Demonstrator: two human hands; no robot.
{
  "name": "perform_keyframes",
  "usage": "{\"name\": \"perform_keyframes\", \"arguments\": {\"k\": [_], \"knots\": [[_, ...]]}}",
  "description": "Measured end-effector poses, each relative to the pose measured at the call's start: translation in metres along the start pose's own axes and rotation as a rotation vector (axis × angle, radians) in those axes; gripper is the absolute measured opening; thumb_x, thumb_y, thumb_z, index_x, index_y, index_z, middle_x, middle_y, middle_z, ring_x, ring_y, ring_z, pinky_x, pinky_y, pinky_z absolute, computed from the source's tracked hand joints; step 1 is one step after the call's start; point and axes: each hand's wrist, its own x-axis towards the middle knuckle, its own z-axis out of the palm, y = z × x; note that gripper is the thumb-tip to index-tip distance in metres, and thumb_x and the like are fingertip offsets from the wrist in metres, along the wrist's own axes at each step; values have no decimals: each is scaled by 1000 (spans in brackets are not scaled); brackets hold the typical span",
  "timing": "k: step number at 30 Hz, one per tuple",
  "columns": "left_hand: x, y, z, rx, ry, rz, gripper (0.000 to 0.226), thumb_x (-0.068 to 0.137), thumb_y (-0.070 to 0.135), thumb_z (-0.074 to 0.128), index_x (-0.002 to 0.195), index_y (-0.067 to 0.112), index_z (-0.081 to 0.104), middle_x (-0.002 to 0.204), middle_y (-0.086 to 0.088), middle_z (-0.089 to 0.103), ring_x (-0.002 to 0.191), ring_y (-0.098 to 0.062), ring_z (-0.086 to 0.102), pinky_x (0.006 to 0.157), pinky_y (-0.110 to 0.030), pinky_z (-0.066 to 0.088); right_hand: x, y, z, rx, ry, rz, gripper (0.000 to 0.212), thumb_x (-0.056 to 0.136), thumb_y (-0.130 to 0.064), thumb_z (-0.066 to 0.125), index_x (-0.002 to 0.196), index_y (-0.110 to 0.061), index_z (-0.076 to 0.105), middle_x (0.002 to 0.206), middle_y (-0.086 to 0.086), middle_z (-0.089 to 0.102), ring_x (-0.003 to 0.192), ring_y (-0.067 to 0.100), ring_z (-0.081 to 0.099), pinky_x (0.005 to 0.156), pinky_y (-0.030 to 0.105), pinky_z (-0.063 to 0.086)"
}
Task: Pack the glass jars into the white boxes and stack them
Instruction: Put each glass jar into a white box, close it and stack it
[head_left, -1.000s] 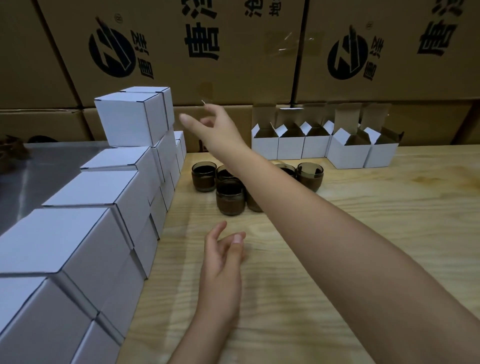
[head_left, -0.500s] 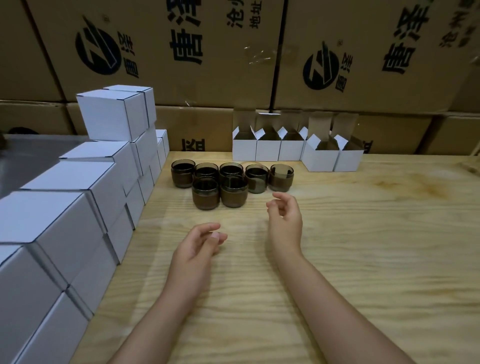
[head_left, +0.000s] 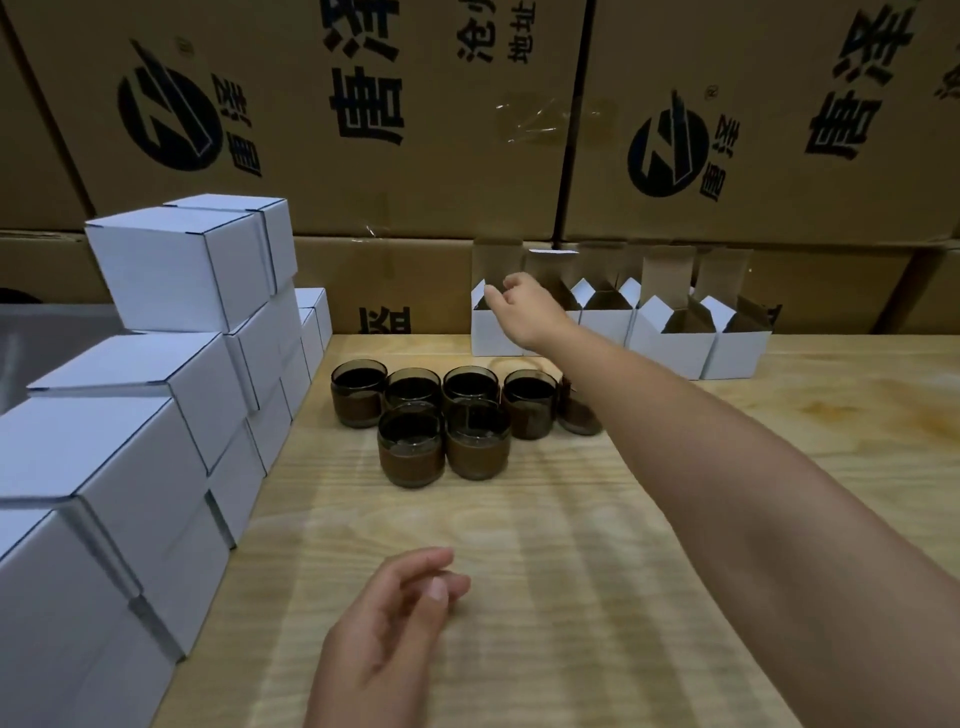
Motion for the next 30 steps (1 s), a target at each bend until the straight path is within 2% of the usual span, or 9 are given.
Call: {"name": "perform_keyframes", "arguments": {"k": [3, 7, 9, 11, 13, 15, 22, 27, 30], "knots": [[2, -6, -2, 24, -6, -3, 20, 87, -2, 57, 91, 12, 71, 80, -4, 75, 77, -10, 71, 77, -22, 51, 24, -2, 11, -42, -142, 68, 55, 103, -41, 25, 123, 1, 54, 133, 12, 46, 123, 29, 46, 92, 35, 34], [3, -7, 1, 9, 15, 3, 12, 79, 21, 64, 86, 16, 73, 77, -4, 75, 70, -11, 70, 66, -15, 50, 31, 1, 23, -125, -224, 174, 47, 105, -25, 21, 143, -1, 35, 151, 22, 27, 135, 35, 33, 110, 41, 30], [3, -9, 0, -4, 7, 11, 25, 67, 26, 60, 86, 17, 73, 77, -3, 75, 70, -11, 70, 66, -14, 50, 30, 3, 26, -117, -169, 193, 42, 104, -13, 22, 141, 1, 36, 146, 23, 31, 132, 33, 34, 107, 39, 32], [2, -8, -2, 7, -9, 9, 21, 72, 26, 61, 87, 16, 72, 78, -3, 75, 74, -10, 71, 68, -15, 51, 27, 2, 28, -165, -141, 137, 39, 103, -8, 21, 133, 1, 44, 139, 21, 37, 125, 30, 39, 100, 36, 35], [2, -5, -2, 14, -26, -1, 8, 87, 14, 63, 89, 14, 72, 79, -3, 75, 76, -10, 71, 72, -17, 51, 23, 1, 26, -167, -140, 108, 38, 103, -11, 23, 128, 2, 49, 143, 18, 30, 119, 29, 44, 99, 37, 38], [1, -4, -4, 38, -34, 4, 20, 88, -2, 58, 89, 13, 71, 79, -4, 75, 75, -10, 70, 74, -18, 51, 16, -5, 21, -185, -99, 44, 36, 102, -10, 28, 123, 5, 52, 142, 15, 28, 112, 29, 49, 96, 37, 41], [-1, 4, -3, 6, -46, 40, 25, 88, -4, 58, 99, 17, 66, 86, -5, 74, 83, -8, 69, 75, -15, 52, -69, -43, -27, -119, 234, -212, 19, 95, -7, 45, 106, -3, 60, 114, 6, 52, 97, 22, 54, 81, 34, 48], [-4, 3, -5, 97, -117, 86, 63, 77, 15, 79, 123, 40, 44, 122, 10, 58, 108, 1, 57, 85, -13, 44, -173, -54, -46, -119, 324, -306, 15, 92, -8, 51, 89, -2, 64, 107, 4, 55, 91, 19, 54, 77, 31, 47], [-6, 3, -5, 193, -172, 114, 101, 64, 35, 86, 139, 46, 19, 140, 16, 40, 124, 13, 35, 85, 2, 31, -229, -50, -32, -116, 223, -253, 16, 91, -9, 50, 86, -4, 65, 103, 3, 57, 92, 20, 55, 82, 35, 47]]}}
